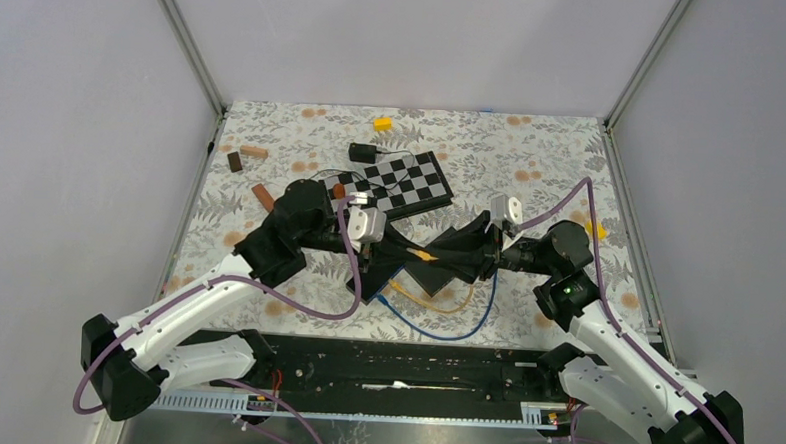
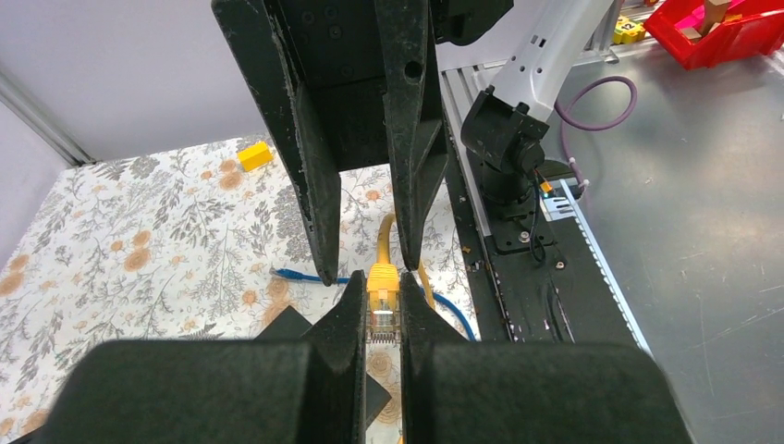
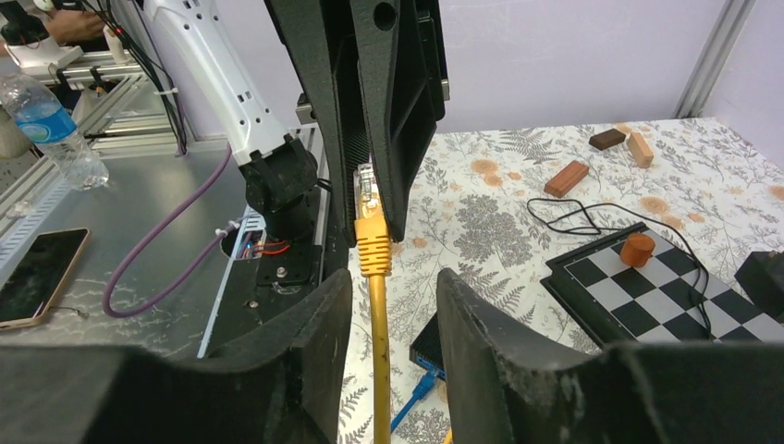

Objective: Insert the plug into the switch port
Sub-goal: Adjust the connector.

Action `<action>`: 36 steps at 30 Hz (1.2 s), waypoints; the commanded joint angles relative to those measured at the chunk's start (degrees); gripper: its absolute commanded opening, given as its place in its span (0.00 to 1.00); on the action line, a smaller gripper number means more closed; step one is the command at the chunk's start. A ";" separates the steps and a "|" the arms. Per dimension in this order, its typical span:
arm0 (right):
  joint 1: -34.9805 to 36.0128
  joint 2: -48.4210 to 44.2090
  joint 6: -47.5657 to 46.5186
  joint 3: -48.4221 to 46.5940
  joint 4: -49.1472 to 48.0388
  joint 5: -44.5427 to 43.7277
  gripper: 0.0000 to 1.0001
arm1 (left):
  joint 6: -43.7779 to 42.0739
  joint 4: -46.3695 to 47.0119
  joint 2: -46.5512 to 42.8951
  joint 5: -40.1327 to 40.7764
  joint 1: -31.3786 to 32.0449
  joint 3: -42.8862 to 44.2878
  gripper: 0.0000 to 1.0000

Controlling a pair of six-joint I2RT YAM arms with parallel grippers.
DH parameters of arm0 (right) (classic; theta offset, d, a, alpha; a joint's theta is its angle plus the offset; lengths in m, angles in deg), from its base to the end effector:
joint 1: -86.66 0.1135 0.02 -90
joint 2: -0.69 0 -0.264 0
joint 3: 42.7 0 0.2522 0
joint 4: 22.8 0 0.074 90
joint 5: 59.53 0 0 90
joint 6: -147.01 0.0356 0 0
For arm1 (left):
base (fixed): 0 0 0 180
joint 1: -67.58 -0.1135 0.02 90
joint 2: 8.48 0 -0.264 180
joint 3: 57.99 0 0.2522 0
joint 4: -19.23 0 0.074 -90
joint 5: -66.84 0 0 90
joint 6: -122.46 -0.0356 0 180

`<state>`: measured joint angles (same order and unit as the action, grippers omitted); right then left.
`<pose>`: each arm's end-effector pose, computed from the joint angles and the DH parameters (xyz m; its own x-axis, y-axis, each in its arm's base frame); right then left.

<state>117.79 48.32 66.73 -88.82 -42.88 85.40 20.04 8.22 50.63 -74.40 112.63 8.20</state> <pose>0.1422 0.1199 0.3320 0.1064 0.1776 -0.9783 -0.9934 0.0616 -0.0969 0.1434 -0.1830 0.3645 0.1662 0.0241 -0.9858 0.9799 -0.1162 0.1624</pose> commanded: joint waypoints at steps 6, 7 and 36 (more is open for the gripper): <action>0.39 -0.44 0.39 0.21 -2.94 1.31 0.42 | 1.07 4.14 0.48 -0.35 -0.07 1.80 0.00; 0.38 -0.44 0.35 0.32 -2.84 1.25 0.42 | 1.23 4.31 0.47 -0.35 -0.06 1.80 0.00; 0.40 -5.68 -3.17 2.27 -3.76 -9.09 0.00 | 4.15 3.52 -4.12 6.43 -0.24 -0.95 0.84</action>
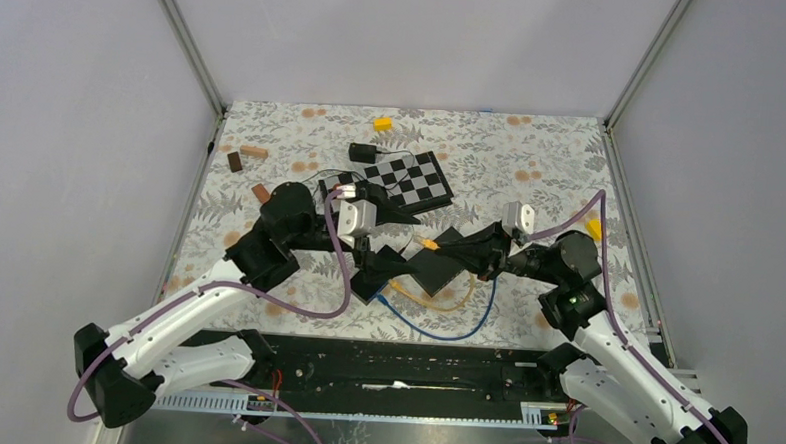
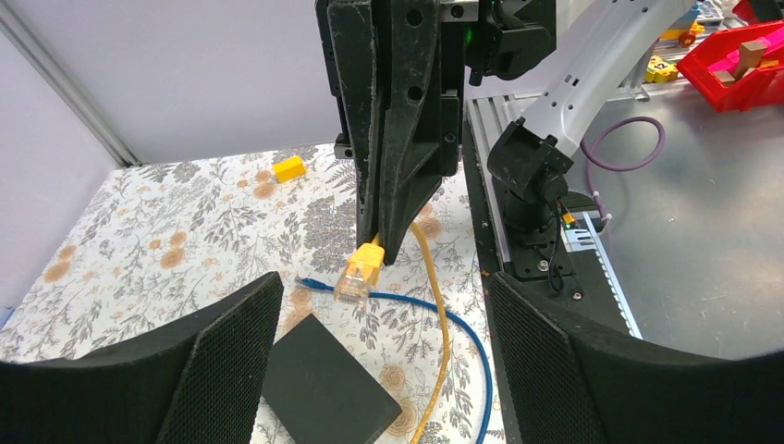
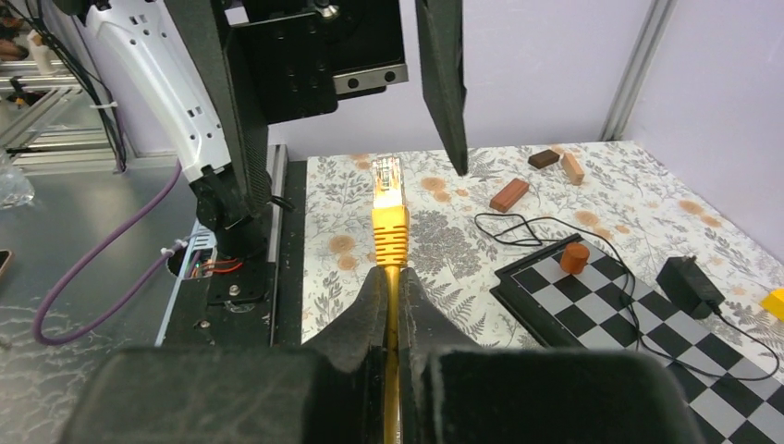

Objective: Insert the plug into the switch port
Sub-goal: Adjust the connector.

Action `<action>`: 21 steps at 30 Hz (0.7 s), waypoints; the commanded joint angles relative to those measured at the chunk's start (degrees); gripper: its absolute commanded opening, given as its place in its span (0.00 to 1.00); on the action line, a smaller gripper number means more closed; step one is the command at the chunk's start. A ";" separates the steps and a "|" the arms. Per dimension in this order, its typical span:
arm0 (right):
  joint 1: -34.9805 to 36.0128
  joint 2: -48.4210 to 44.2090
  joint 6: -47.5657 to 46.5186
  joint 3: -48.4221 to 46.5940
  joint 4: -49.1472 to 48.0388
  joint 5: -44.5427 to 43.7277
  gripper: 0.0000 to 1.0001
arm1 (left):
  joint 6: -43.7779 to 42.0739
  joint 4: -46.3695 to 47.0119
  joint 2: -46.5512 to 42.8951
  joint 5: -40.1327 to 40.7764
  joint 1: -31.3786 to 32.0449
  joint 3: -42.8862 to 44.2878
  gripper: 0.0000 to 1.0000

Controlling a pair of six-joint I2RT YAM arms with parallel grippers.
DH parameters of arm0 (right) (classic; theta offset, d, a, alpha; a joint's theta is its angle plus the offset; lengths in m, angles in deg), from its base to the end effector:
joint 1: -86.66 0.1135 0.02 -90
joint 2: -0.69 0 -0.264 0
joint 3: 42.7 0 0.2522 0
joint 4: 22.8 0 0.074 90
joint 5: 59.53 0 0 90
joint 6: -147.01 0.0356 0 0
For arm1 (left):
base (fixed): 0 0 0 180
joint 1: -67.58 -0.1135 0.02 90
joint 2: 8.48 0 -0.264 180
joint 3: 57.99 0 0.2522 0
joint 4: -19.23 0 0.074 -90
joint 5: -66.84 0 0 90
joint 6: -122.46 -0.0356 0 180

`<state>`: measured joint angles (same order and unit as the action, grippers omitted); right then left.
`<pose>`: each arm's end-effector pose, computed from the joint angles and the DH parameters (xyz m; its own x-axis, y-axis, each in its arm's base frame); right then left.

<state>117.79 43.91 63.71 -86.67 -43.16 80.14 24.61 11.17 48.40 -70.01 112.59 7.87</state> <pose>0.1318 0.1113 0.3325 0.1961 0.2067 -0.9586 -0.9729 0.1633 -0.1638 0.1394 -0.1762 0.3756 0.1477 -0.0157 -0.9889 0.9885 -0.0305 0.1482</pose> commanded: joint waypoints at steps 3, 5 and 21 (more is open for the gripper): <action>0.40 -1.97 2.29 1.18 -6.62 -5.43 0.00 | -0.45 0.12 -2.35 5.68 -0.26 -0.96 0.83; 0.38 -2.32 4.32 2.29 -9.20 -6.43 0.00 | -0.22 0.41 -2.85 8.87 -0.34 -1.62 0.84; 0.38 -2.43 2.91 3.51 -11.91 -3.87 0.00 | 13.67 15.87 2.36 -5.79 -1.08 -4.02 0.86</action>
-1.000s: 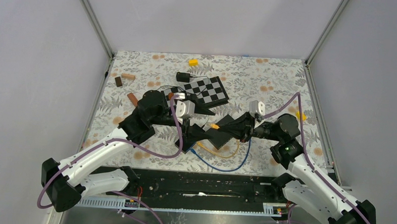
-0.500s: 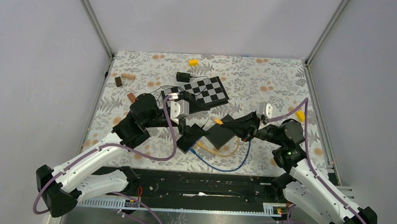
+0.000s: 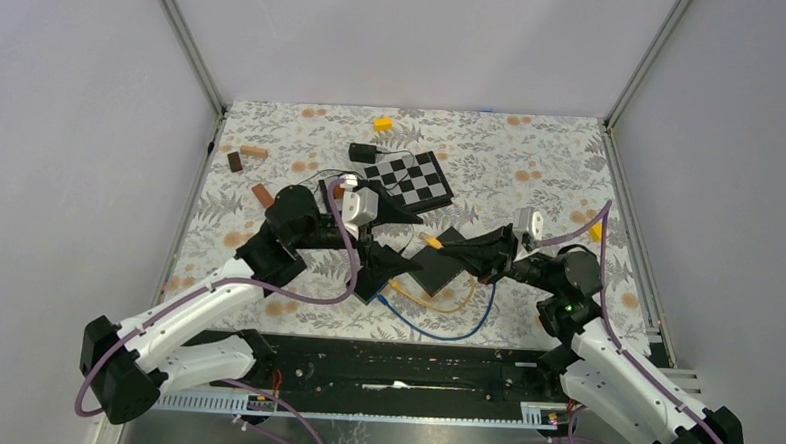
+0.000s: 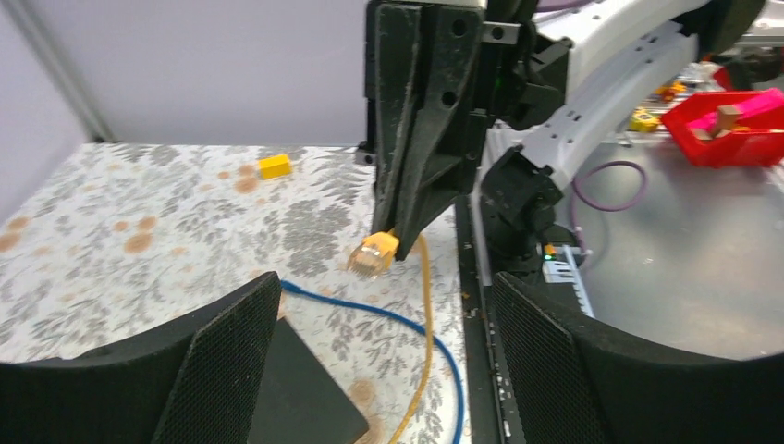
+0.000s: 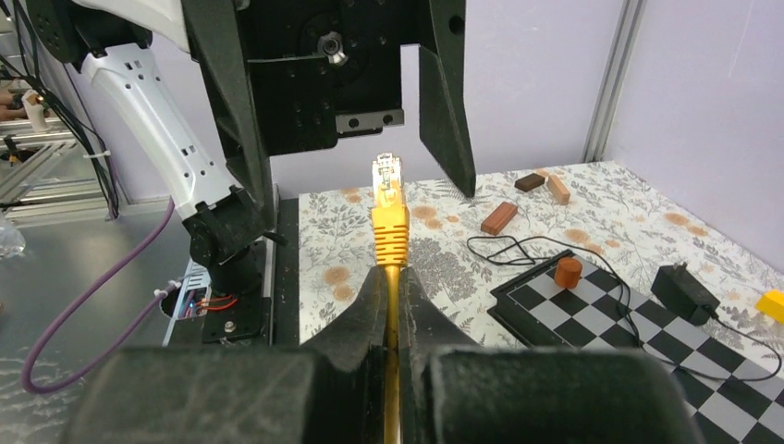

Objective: Insert the plug into the switch port
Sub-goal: Adjust the connector.

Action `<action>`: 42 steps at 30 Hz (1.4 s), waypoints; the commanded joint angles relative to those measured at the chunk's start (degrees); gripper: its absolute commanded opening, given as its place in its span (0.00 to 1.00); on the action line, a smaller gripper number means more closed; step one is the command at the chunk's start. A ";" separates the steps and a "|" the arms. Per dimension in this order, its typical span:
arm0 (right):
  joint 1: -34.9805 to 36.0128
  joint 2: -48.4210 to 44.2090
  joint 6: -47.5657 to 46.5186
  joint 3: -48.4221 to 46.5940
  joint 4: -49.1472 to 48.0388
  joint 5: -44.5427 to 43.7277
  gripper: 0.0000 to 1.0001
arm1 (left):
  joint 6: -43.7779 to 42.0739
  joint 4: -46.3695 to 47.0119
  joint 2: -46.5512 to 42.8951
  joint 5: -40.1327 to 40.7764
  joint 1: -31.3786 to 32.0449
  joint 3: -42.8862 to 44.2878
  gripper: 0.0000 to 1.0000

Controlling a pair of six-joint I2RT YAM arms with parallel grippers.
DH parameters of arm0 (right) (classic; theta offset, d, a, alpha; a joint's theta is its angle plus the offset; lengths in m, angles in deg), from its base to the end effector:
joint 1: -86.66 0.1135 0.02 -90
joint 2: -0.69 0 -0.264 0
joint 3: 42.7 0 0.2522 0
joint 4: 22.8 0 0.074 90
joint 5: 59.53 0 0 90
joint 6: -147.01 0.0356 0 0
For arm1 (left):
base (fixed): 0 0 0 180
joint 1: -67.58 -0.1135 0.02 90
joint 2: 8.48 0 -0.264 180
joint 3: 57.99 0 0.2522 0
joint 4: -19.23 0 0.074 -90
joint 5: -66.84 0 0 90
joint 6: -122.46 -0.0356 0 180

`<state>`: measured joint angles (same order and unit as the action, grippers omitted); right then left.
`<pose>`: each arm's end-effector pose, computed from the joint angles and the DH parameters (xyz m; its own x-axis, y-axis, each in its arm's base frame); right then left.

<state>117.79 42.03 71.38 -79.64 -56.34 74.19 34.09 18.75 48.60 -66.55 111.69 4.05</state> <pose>0.1245 0.1040 0.3171 0.1828 0.3200 -0.9296 -0.9660 0.2345 -0.1092 0.1462 -0.1758 0.3647 0.0277 -0.0556 -0.9981 0.9987 0.0435 0.0253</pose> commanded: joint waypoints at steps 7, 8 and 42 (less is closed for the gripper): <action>0.38 -0.66 -7.67 -5.03 4.86 2.08 0.00 | 5.80 13.28 3.99 -14.57 -0.22 -0.76 0.86; 0.40 -0.61 -7.68 -5.03 4.93 2.11 0.00 | 5.96 13.78 4.07 -14.94 -0.21 -0.79 0.86; 0.53 -9.97 1.13 2.11 30.66 -28.16 0.00 | 26.24 14.86 8.46 13.66 -5.47 0.12 0.98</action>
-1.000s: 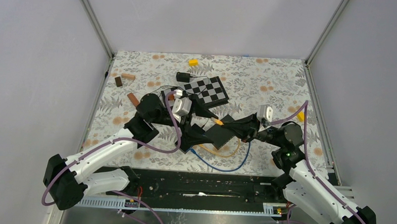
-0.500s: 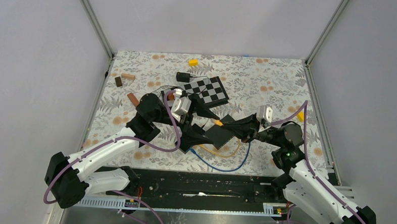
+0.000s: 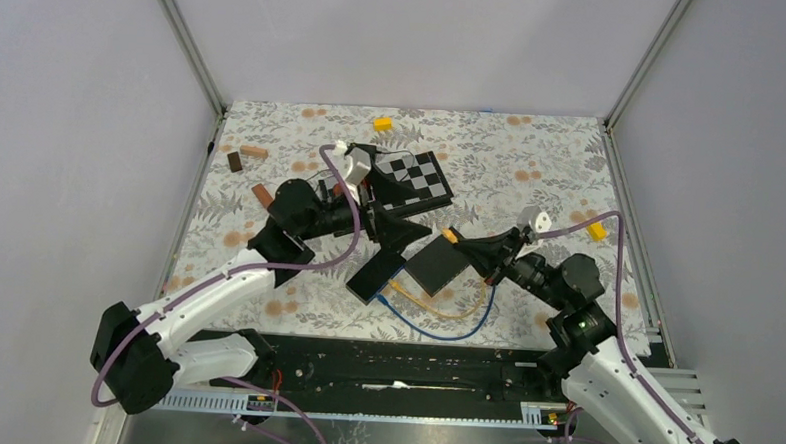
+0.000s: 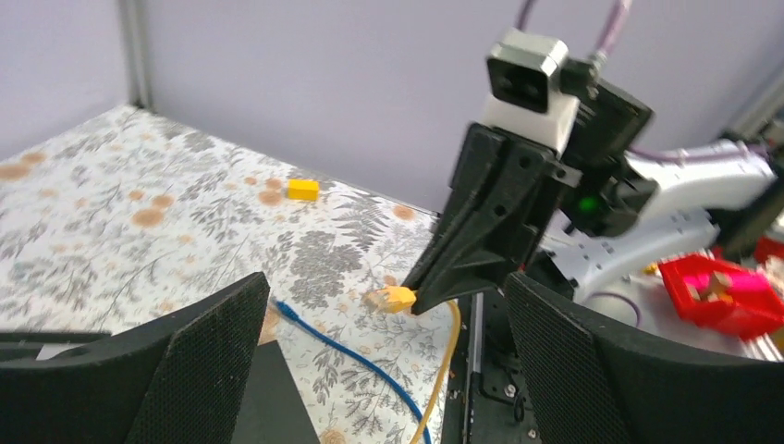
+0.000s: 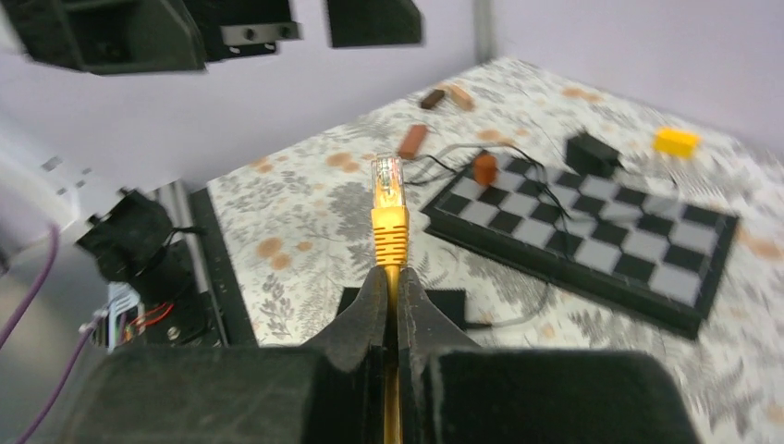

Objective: Insert the plug into the switch port
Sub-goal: Adjust the connector, then insert the connector into the switch port.

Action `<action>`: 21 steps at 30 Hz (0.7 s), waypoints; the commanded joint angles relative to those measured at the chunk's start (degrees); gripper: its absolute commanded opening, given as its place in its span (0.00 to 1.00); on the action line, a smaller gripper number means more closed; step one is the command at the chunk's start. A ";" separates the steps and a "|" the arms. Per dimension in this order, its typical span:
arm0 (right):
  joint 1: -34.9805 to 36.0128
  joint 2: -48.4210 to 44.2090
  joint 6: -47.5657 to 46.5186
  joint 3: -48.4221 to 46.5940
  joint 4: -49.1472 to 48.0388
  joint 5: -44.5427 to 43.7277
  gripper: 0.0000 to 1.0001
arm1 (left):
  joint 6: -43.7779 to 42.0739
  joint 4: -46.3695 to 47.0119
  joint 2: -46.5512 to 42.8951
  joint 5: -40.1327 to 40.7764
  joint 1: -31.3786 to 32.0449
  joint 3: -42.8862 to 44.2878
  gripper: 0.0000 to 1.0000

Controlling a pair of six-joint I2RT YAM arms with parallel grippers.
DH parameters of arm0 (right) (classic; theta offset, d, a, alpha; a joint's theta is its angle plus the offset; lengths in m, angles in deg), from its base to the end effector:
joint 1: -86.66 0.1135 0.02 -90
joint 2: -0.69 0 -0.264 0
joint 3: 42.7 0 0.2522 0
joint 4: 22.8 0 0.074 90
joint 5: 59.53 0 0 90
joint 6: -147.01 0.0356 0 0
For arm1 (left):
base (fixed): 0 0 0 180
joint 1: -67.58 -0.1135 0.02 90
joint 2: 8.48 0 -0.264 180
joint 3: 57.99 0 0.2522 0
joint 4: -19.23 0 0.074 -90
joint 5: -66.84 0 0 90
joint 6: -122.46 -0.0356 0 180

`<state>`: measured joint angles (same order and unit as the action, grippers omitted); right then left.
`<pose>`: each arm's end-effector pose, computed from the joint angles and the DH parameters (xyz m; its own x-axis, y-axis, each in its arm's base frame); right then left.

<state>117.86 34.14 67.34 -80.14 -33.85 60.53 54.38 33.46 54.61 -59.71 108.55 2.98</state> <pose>0.1212 0.0943 0.3038 0.0638 0.2201 -0.9734 -0.8880 0.4577 0.0453 0.1770 -0.1818 0.3611 -0.2138 -0.2115 -0.9537 0.9556 0.1572 -0.2491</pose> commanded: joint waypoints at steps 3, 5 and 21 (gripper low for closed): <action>0.92 -1.35 9.18 4.98 12.98 -23.42 0.00 | 7.49 -4.95 7.17 7.42 -3.96 4.56 0.98; 1.23 0.28 10.32 6.03 15.14 -27.61 0.00 | 6.98 -8.11 10.31 7.62 -4.14 6.13 0.98; 20.38 9.41 20.55 10.13 21.80 -52.88 0.00 | 4.19 -12.53 27.33 5.62 -3.98 6.63 0.93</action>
<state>132.63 42.05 82.27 -70.28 -14.18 17.41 59.66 20.08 79.59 -52.94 104.44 7.46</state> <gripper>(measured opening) 0.036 0.942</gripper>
